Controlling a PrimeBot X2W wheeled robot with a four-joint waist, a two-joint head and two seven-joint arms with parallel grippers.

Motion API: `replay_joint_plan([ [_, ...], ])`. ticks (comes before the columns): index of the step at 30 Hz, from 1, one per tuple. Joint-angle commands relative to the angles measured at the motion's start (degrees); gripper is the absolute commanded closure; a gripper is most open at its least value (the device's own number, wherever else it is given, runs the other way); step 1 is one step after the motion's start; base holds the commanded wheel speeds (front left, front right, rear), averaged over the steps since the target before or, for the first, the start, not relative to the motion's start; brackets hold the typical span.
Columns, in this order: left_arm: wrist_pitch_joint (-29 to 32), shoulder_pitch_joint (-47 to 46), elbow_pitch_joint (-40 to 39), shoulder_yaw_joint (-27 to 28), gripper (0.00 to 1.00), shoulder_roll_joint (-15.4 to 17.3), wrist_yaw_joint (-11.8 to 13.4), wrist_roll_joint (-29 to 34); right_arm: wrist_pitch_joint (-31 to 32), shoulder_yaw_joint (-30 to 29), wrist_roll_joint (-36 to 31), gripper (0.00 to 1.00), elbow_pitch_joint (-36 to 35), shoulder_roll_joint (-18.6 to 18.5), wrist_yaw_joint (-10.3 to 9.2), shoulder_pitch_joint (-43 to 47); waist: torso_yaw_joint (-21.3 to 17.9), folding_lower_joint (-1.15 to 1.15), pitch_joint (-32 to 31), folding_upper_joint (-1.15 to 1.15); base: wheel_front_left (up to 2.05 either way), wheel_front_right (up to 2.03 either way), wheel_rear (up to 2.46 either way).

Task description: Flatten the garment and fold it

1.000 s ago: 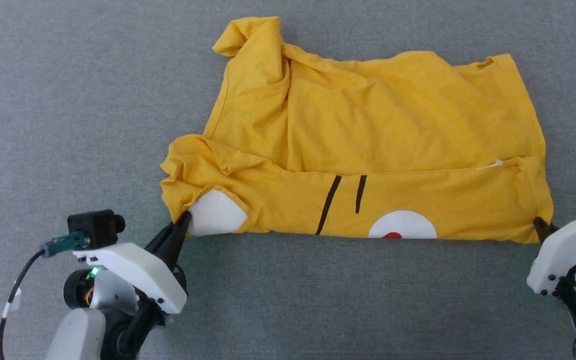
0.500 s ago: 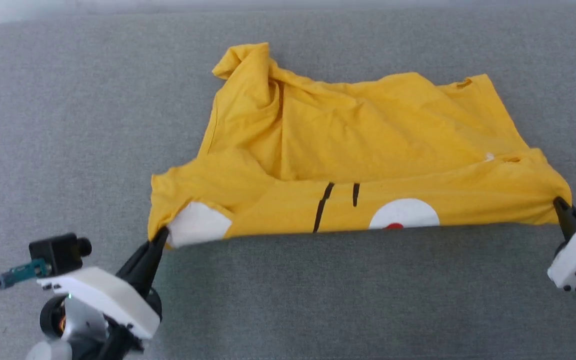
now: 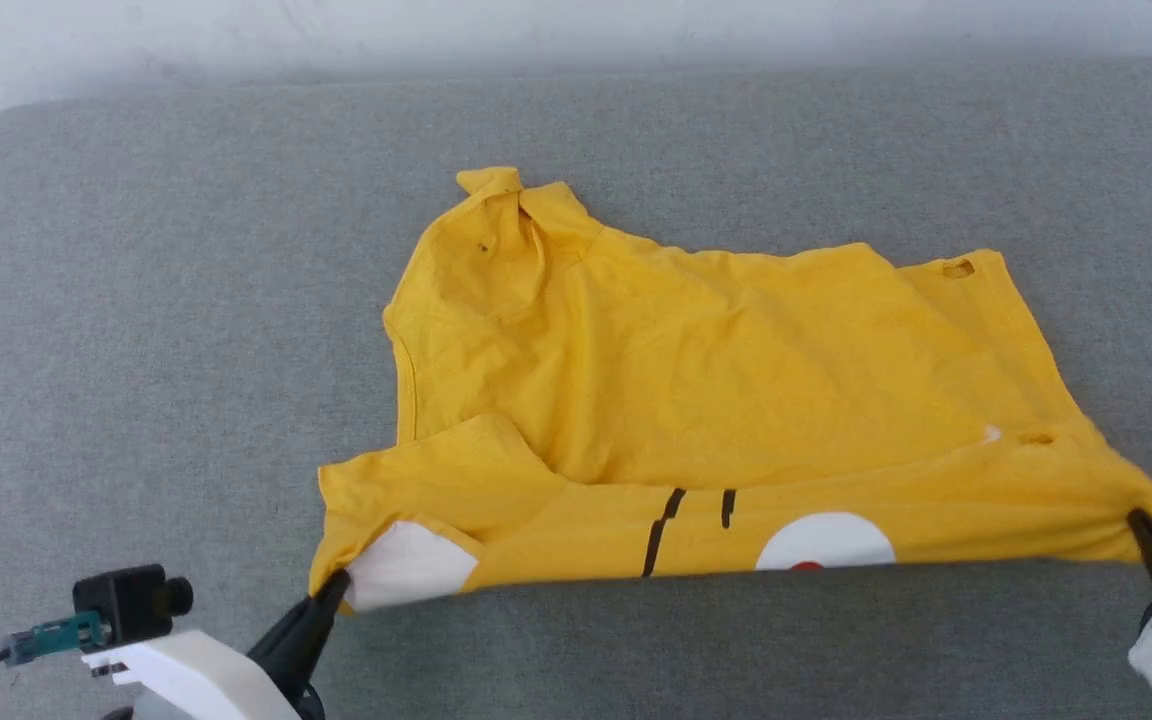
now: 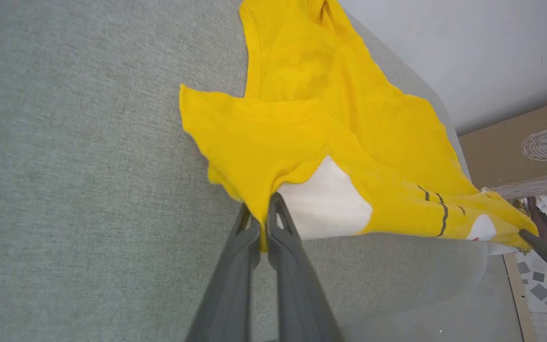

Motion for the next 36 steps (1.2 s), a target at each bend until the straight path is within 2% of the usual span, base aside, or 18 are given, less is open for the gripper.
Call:
replay_joint_plan([
  [1,0.7,0.9,0.5,-0.3,1.00,0.0,0.4,-0.7,0.0,0.1,0.6,1.00,1.0,0.1,-0.11,1.3,-0.1,0.01,0.3,0.00,0.00,0.00,0.00],
  [8,1.7,-0.4,6.3,-2.9,1.00,0.6,1.2,2.2,-1.4,3.5,-2.1,1.00,6.7,0.1,-0.11,3.0,-0.1,0.01,1.5,0.00,0.00,0.00,0.00],
  [21,-3.2,-8.5,19.3,-4.8,1.00,-1.5,-0.4,4.2,-7.0,7.1,-5.2,1.00,19.1,0.1,-0.11,-2.6,-0.8,0.01,1.8,0.00,0.00,0.00,0.00],
  [22,-3.9,-9.1,20.2,-4.7,0.85,-1.7,-0.5,4.3,-7.6,7.2,-5.5,0.73,19.8,0.1,-0.11,-3.1,-0.8,0.01,1.8,0.00,0.00,0.00,0.00],
  [23,-4.3,-9.5,21.0,-4.8,0.61,-1.8,-0.6,4.4,-8.2,7.2,-5.6,0.44,20.4,0.1,-0.11,-3.5,-0.8,0.01,1.8,0.00,0.00,0.00,0.00],
  [24,-5.2,-10.2,22.3,-4.7,0.09,-2.1,-1.0,4.3,-9.1,7.1,-5.8,0.00,21.6,0.1,-0.11,-4.3,-0.8,0.01,1.7,0.00,0.00,0.00,0.00],
  [25,-5.6,-10.4,22.6,-4.6,0.00,-2.4,-1.2,4.0,-9.4,7.1,-5.5,0.00,21.9,0.1,-0.11,-4.6,-0.8,0.01,1.6,0.00,0.00,0.00,0.00],
  [31,-5.2,-9.0,22.0,-4.0,0.00,-2.1,-1.8,2.4,-8.8,6.6,-4.0,0.00,19.7,0.1,-0.11,-4.6,-0.6,0.01,1.0,0.00,0.00,0.00,0.00],
  [36,-4.7,-5.8,16.3,-2.1,0.00,-0.6,-0.5,1.8,-7.3,4.7,-3.2,0.00,11.7,-0.2,-0.11,-3.5,-0.2,0.01,0.5,0.00,0.00,0.00,0.00],
])
